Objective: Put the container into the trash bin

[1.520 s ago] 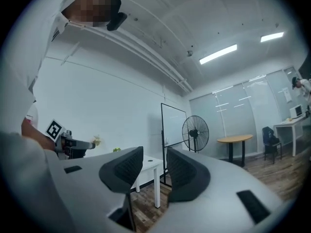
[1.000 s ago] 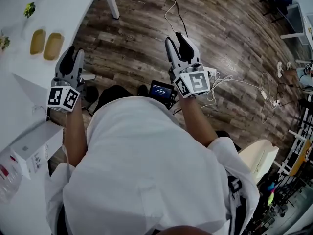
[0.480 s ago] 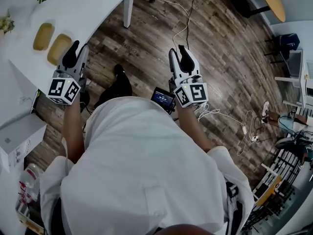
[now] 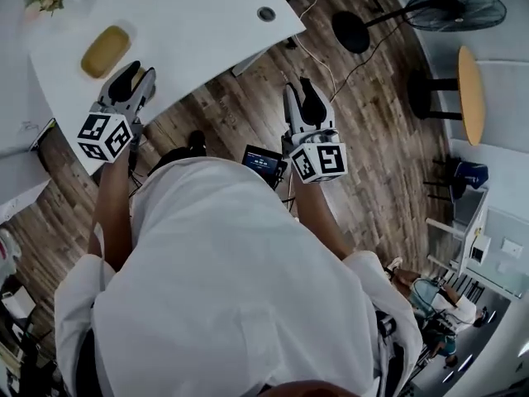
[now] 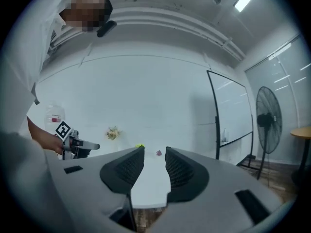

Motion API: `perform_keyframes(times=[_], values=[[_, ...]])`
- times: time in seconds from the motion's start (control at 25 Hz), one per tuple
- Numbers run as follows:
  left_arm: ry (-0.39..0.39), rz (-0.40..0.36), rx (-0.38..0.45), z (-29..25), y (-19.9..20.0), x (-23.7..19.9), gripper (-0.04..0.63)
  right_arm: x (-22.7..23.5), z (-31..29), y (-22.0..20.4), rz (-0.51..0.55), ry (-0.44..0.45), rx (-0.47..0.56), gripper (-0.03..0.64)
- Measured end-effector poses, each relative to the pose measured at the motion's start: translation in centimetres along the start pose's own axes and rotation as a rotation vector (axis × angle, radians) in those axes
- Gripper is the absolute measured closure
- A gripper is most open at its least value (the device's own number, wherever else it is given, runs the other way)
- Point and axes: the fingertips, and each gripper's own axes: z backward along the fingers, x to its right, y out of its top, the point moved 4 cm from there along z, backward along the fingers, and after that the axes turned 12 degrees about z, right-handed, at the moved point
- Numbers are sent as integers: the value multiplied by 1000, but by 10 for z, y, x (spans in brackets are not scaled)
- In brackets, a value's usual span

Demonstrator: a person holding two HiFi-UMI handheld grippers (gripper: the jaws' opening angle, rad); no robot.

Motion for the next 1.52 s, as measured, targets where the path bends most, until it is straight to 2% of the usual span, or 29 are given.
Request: perform_keyframes(times=[0.16,0.4,0.52,0.6,0.72,0.8,0.92,1.12,1.28,1.4,1.52], values=[[132,66,-2,17,4,-61,437,-19,-72,4,15,123,6,462],[347,230,-32,53,-20,-131,437,-48,-164,-2,6,335,13,462],[443,322,-51,74,-35,-153,437,-63,-204,-4,-4,439,13,462],[498,358,-76,81,-44,-165,437,-70,-228,-4,-9,494,17,462],[581,411,-125,89,-63,-175,437,-79,-261,-7,-15,593,29,462],[630,472,-164,94,-83,-178,433,-86,-281,-10,-20,669,34,462],[682,572,-188,98,-106,-182,431,-94,-309,-12,-40,740,39,462],[748,666,-232,96,-134,-194,440,-98,-339,-15,-89,788,59,468],[749,699,-239,90,-132,-193,466,-104,-352,-22,-121,824,53,469],[769,706,-274,90,-136,-196,505,-109,-361,-22,-142,844,54,469],[795,715,-257,89,-136,-199,555,-115,-370,-26,-144,875,51,469]])
